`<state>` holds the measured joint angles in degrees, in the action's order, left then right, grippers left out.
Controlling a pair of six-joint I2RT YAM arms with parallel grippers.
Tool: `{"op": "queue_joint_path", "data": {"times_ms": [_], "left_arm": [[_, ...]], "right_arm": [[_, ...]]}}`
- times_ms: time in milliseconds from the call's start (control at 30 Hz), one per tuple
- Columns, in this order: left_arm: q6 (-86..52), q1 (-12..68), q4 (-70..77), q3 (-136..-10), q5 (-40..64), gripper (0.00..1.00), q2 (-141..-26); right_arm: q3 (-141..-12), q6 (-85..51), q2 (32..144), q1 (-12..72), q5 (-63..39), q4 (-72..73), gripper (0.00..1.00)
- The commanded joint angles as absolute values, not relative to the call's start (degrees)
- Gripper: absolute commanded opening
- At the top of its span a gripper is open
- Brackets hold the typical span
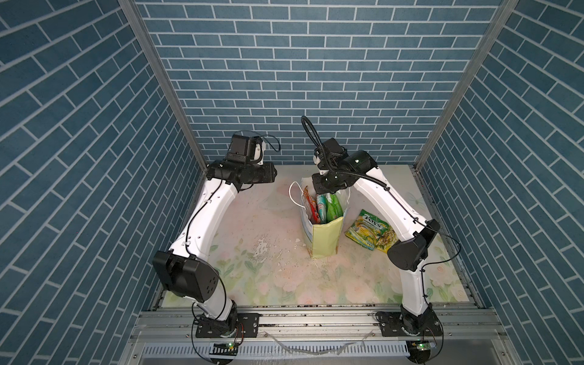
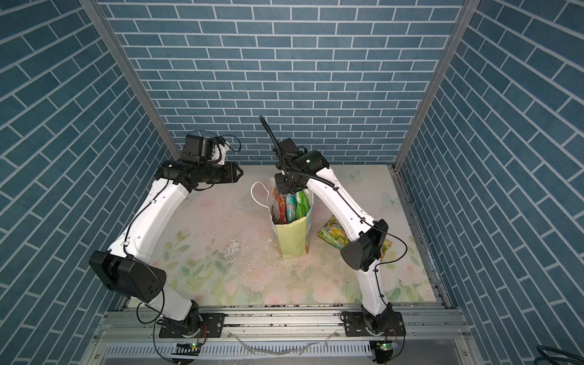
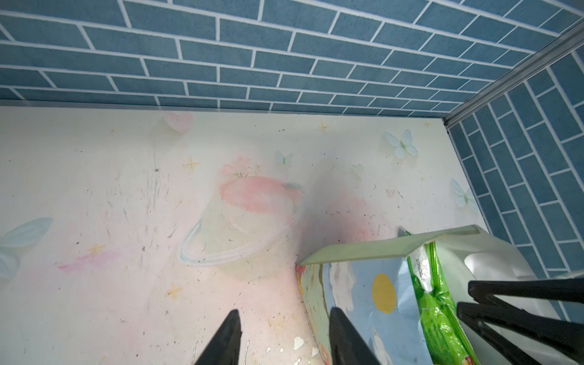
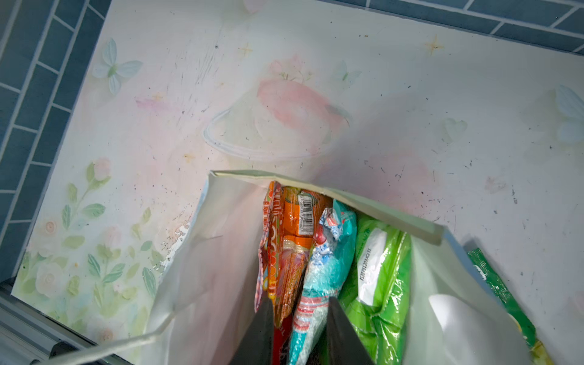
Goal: Take the snacks out of the paper bag
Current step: Pick up the snack from the paper bag.
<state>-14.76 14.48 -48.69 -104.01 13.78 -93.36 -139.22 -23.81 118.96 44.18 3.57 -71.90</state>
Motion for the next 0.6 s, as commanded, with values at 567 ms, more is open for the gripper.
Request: {"op": "queue_joint_path", "data": {"times_ms": [567], "left_arm": [[-12.8, 12.4, -50.2, -106.3, 19.1, 0.47, -95.0]], "right_arm": [[-137.6, -27.5, 123.2, 44.1, 4.5, -81.7, 0.34]]}}
